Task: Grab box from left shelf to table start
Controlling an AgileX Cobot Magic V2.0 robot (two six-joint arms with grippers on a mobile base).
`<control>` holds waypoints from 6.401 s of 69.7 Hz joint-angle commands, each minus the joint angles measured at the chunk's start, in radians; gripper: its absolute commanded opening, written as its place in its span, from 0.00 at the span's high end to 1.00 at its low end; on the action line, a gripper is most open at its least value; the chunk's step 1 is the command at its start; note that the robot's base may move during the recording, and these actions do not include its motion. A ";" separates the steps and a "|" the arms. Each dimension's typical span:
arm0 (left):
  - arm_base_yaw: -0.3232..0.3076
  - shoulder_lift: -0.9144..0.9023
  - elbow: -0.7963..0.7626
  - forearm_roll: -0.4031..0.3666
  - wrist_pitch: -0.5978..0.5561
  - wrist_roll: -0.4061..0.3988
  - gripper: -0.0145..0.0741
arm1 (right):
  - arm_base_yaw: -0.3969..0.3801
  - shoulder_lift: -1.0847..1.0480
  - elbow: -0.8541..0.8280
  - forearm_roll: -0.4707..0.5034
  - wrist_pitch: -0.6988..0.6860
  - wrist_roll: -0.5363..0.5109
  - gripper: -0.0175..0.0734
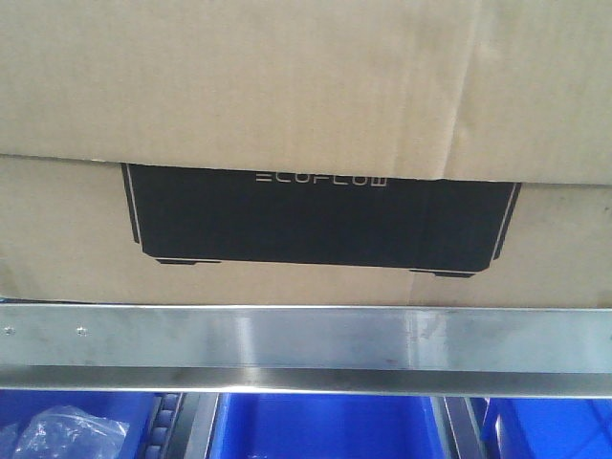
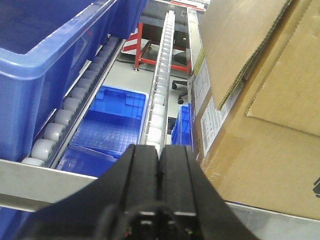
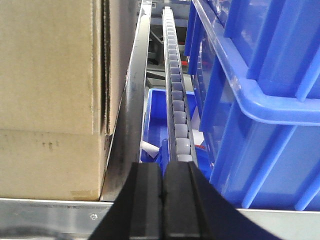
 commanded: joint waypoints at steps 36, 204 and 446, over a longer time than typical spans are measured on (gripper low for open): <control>0.000 -0.015 -0.004 -0.007 -0.145 0.001 0.94 | -0.003 -0.010 0.002 -0.008 -0.088 -0.003 0.73; -0.198 1.428 -1.569 -0.054 0.792 0.185 0.38 | -0.003 0.216 -0.588 0.116 0.275 -0.003 0.13; -0.199 1.186 -1.492 -0.031 0.893 0.035 0.94 | -0.002 1.165 -1.425 0.292 1.005 -0.135 0.74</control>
